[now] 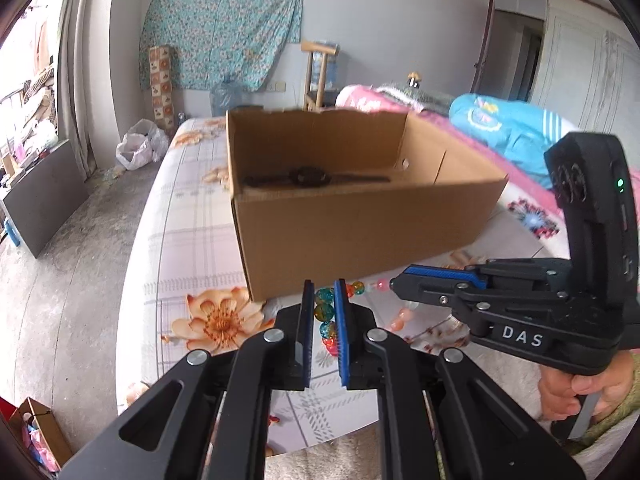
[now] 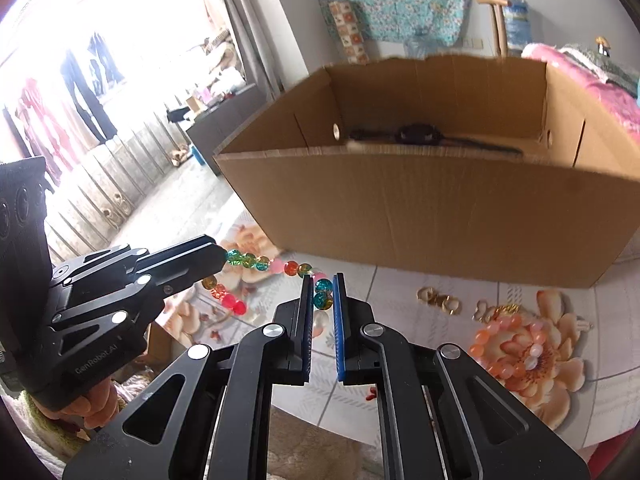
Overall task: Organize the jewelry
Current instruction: 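Lift the beaded bracelet with the right tool and release it into the box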
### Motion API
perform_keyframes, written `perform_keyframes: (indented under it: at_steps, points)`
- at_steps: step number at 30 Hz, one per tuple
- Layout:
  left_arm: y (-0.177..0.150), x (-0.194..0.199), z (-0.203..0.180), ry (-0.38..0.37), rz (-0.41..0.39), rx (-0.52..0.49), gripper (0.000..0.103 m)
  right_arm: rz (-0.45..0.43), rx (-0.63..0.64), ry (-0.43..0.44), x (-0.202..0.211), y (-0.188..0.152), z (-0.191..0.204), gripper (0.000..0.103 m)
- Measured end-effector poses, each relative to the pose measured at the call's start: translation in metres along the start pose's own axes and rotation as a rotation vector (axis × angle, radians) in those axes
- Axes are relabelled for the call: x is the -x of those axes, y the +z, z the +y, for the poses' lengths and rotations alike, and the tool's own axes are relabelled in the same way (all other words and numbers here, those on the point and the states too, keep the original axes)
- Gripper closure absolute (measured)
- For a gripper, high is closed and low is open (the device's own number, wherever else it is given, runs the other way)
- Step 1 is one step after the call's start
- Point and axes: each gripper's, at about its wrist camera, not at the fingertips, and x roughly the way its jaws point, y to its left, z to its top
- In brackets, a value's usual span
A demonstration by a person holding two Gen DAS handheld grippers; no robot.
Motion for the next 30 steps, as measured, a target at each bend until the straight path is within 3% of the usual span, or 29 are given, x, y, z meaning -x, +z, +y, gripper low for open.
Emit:
perform_keyframes:
  at_steps: [7, 13, 17, 21, 25, 30]
  points:
    - [0.043, 0.047, -0.008, -0.058, -0.174, -0.031, 0.094, -0.164, 0.071, 0.017, 0.038, 0.031, 0.01, 0.096]
    - [0.095, 0.049, -0.005, -0.047, -0.273, -0.069, 0.094, -0.245, 0.13, 0.051, 0.048, 0.081, 0.01, 0.096]
    - [0.123, 0.017, 0.008, -0.058, -0.234, -0.047, 0.094, -0.155, 0.121, 0.087, 0.016, 0.119, -0.009, 0.096]
    - [0.134, -0.034, 0.027, -0.054, -0.107, -0.012, 0.094, 0.009, 0.054, 0.117, -0.029, 0.138, -0.03, 0.096]
    - [0.129, -0.073, 0.036, -0.029, -0.01, 0.0, 0.094, 0.15, 0.022, 0.098, -0.068, 0.144, -0.04, 0.096]
    - [0.127, -0.109, 0.04, 0.045, 0.038, -0.046, 0.092, 0.218, 0.024, 0.014, -0.096, 0.159, -0.046, 0.09]
